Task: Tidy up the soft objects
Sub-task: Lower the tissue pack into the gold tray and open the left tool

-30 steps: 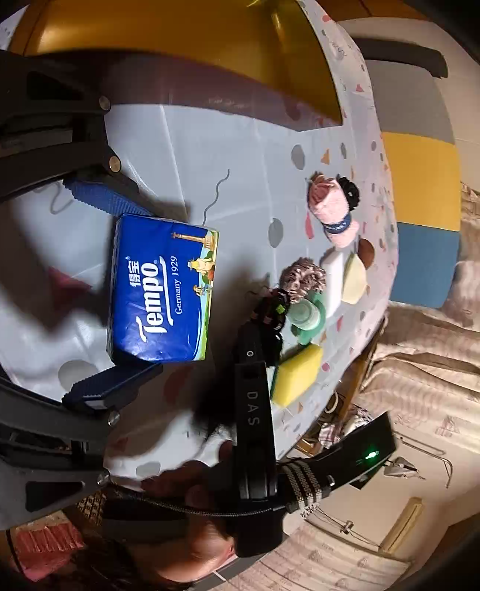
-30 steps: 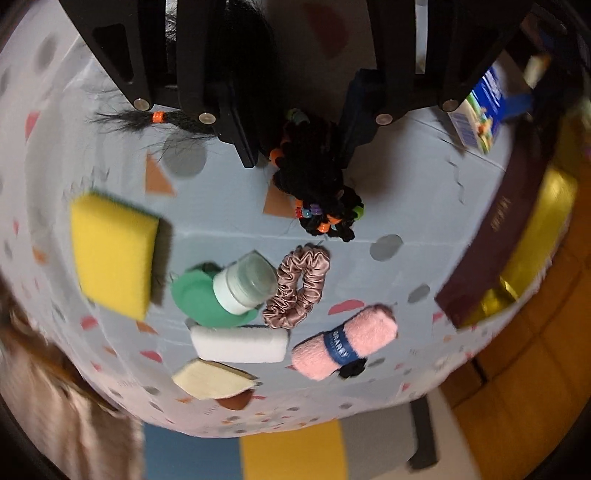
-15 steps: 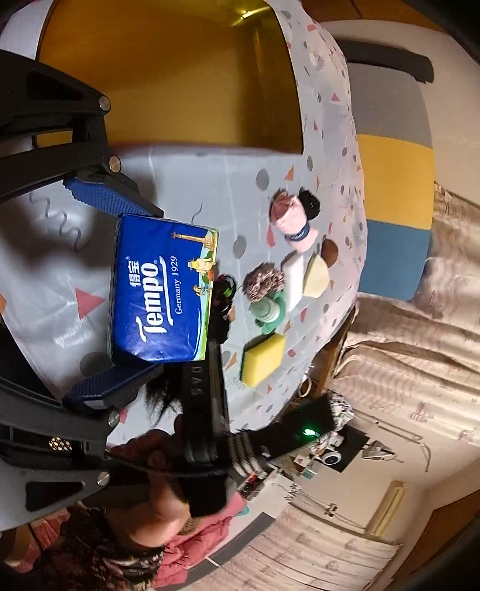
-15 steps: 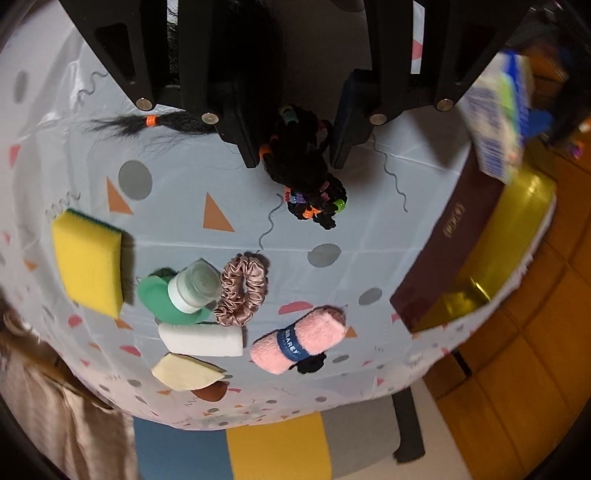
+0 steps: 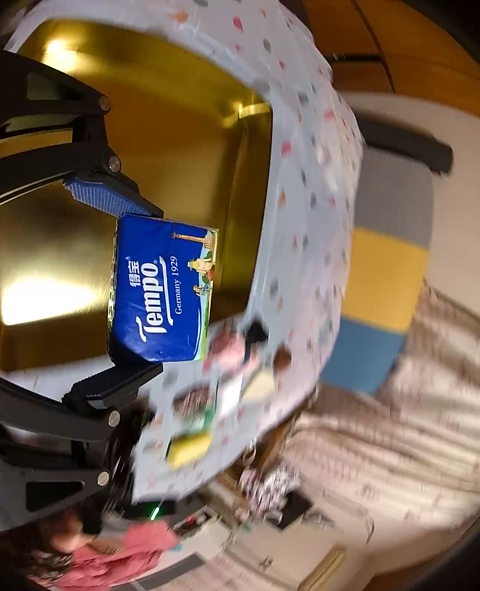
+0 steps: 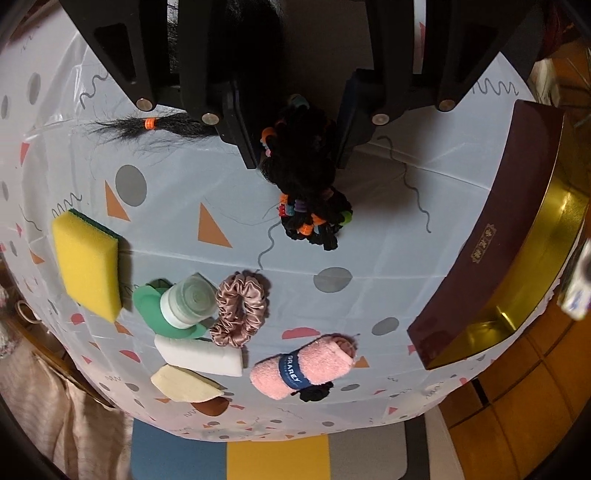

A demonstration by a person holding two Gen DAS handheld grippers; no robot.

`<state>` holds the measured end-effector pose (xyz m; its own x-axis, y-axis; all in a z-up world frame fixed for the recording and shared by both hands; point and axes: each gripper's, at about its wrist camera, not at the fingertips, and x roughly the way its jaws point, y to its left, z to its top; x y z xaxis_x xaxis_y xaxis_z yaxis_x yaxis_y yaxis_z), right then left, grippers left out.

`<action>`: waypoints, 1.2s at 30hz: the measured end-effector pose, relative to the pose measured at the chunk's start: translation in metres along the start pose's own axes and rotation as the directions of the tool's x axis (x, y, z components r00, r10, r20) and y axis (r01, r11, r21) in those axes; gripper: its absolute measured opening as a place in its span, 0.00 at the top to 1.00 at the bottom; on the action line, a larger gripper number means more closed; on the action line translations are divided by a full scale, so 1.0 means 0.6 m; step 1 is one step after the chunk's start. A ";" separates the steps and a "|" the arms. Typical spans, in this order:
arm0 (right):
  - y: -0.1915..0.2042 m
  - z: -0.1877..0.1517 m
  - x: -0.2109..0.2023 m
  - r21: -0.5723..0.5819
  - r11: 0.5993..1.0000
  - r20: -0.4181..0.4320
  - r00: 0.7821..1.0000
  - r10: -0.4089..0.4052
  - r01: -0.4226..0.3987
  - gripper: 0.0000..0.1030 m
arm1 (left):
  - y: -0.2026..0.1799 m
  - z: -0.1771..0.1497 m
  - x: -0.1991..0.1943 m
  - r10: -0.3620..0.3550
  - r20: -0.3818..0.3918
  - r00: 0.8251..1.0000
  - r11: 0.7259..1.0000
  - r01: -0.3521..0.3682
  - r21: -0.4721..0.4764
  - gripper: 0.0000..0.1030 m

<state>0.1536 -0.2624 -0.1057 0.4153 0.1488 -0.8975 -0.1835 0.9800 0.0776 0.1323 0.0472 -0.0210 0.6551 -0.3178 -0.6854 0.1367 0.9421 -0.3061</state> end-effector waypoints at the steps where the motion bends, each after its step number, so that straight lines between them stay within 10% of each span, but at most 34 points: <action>1: 0.000 0.000 -0.001 0.004 1.000 -0.002 1.000 -0.005 0.005 0.65 | 0.023 0.012 0.011 0.036 -0.014 0.999 0.999 -0.036 -0.019 0.28; 16: 0.015 -0.004 -0.013 0.102 0.994 0.000 0.999 0.040 -0.040 0.68 | 0.200 0.092 0.124 0.278 -0.153 0.948 0.945 -0.299 -0.133 0.26; 30: 0.048 0.033 -0.080 0.153 0.973 0.132 0.980 0.152 -0.171 0.68 | 0.156 0.035 -0.007 0.265 0.004 0.964 0.943 -0.258 -0.209 0.20; 36: 0.123 0.092 -0.127 0.063 0.964 0.189 0.952 0.242 -0.257 0.68 | 0.135 -0.031 -0.030 0.234 -0.056 0.971 0.930 -0.240 -0.280 0.20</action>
<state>0.1575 -0.1939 -0.0079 0.5192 0.4034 -0.7535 -0.2274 0.9150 0.3333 0.1178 0.1271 -0.0461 0.6263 -0.0944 -0.7738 -0.2382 0.9220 -0.3053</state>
